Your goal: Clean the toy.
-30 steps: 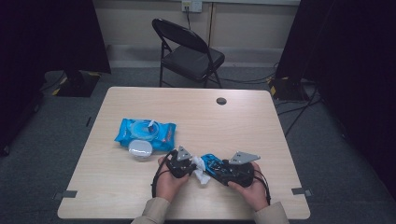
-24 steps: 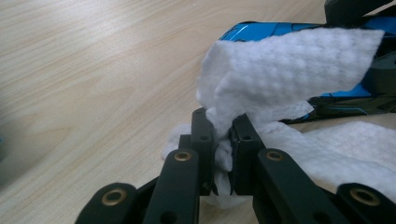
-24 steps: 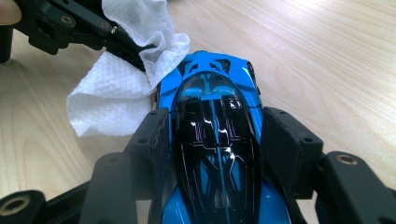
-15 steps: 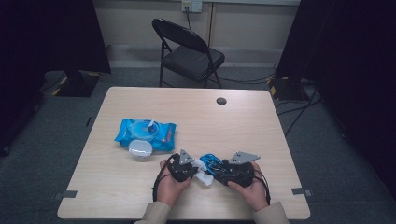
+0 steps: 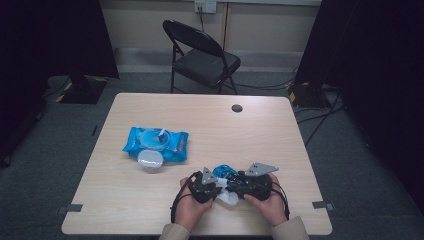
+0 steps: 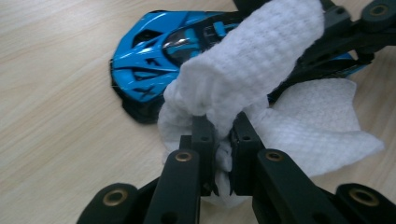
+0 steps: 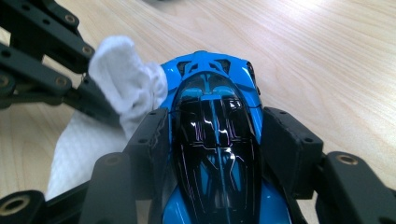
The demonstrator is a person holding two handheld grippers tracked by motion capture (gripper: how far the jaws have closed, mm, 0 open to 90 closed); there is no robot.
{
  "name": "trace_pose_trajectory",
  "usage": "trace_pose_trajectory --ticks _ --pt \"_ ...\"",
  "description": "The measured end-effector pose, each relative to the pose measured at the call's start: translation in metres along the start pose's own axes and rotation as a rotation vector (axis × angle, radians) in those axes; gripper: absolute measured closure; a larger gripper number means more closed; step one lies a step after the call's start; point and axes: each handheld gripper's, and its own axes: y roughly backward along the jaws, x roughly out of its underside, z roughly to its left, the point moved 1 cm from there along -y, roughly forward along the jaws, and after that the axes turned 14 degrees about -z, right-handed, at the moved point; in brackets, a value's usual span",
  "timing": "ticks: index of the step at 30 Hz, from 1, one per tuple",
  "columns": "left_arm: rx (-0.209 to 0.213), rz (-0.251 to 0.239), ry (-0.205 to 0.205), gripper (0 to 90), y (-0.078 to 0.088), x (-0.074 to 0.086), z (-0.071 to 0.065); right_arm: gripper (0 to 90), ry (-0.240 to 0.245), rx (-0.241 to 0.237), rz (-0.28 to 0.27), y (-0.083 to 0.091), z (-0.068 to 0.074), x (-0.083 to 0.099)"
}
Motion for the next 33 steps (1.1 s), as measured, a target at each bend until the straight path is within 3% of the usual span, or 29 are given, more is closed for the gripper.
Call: trace_pose_trajectory --ticks 4,8,18,20,24,27,33 --pt "0.043 -0.007 0.005 83.4 -0.005 0.000 -0.011 43.3 0.001 -0.001 -0.001 0.000 0.000 0.000" --pt "0.046 0.000 -0.013 83.3 -0.009 -0.002 -0.019 43.2 0.000 -0.001 -0.003 0.000 0.000 0.000" --pt "0.084 0.004 -0.014 83.3 -0.011 -0.002 -0.030 43.2 0.003 -0.001 -0.001 0.000 0.000 0.000" --pt "0.114 -0.001 0.000 83.4 -0.013 -0.002 -0.034 43.2 0.001 -0.002 -0.002 0.000 0.000 0.000" --pt "0.116 0.007 -0.017 83.4 -0.016 -0.003 -0.041 43.2 0.004 -0.002 -0.001 0.000 0.000 0.000" --pt "0.148 -0.001 -0.005 83.4 -0.018 -0.002 -0.045 43.3 0.004 -0.001 -0.001 0.000 0.000 0.000" --pt "0.184 -0.001 -0.025 83.1 -0.023 -0.003 -0.059 43.2 0.000 -0.001 -0.002 0.000 0.000 0.000"
